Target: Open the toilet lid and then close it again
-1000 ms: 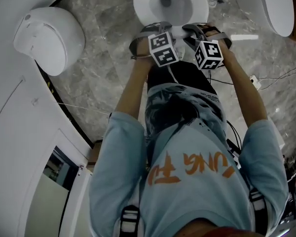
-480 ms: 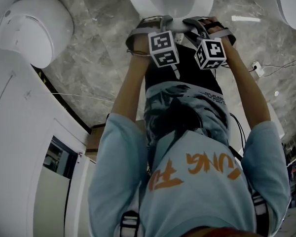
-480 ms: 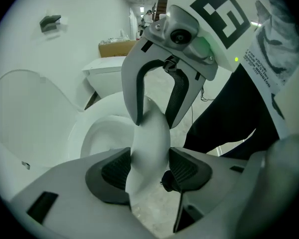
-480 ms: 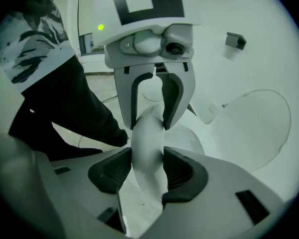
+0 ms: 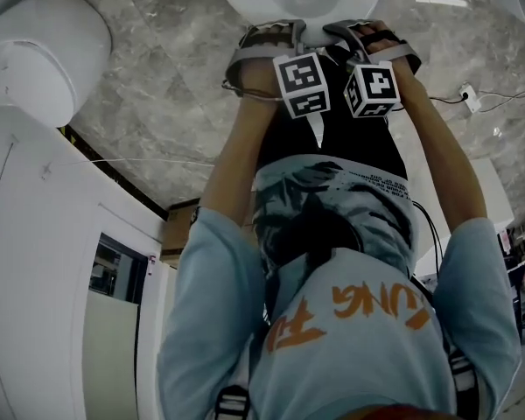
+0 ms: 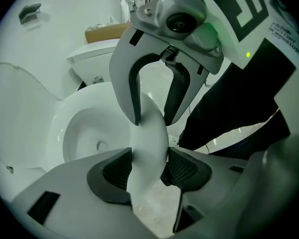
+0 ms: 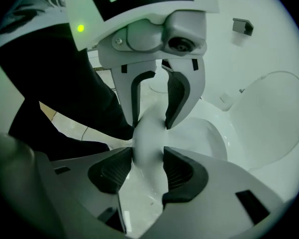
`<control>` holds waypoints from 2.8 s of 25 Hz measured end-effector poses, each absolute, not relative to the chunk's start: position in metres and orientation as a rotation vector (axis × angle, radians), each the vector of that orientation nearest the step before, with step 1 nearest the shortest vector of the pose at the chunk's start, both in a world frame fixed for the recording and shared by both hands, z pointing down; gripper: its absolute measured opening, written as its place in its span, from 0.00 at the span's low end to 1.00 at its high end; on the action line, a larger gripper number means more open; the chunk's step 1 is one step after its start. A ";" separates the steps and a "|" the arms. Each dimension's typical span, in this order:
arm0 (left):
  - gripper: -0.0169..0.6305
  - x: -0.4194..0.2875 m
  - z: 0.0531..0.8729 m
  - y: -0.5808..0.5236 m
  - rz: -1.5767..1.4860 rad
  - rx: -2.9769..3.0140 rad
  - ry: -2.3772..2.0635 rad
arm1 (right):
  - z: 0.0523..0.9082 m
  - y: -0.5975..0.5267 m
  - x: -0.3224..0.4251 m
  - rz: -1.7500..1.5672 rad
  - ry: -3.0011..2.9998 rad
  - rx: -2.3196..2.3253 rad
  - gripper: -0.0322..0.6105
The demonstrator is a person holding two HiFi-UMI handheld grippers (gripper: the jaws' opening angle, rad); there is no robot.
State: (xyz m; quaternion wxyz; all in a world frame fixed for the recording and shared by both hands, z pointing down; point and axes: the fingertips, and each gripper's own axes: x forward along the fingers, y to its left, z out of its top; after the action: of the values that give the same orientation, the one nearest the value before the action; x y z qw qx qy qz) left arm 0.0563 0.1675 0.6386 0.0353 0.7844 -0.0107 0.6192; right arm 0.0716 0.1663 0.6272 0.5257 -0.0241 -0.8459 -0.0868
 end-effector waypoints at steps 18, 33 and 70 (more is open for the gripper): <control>0.34 0.053 0.735 0.180 1.863 2.415 0.182 | 0.733 0.177 0.070 -0.065 -1.894 -0.005 0.37; 0.30 0.003 0.644 0.067 1.559 2.497 -0.219 | 0.645 0.076 0.020 0.365 -2.040 0.559 0.29; 0.20 -0.055 0.339 -0.372 1.196 2.731 -1.097 | 0.304 -0.360 0.018 -0.171 -2.001 1.142 0.28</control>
State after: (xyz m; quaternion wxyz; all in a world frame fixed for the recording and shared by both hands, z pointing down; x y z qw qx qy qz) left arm -0.0547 -0.3721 0.3393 -0.0175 0.8595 -0.3453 0.3764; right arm 0.0181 -0.3600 0.3039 0.4036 0.4522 -0.7925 -0.0679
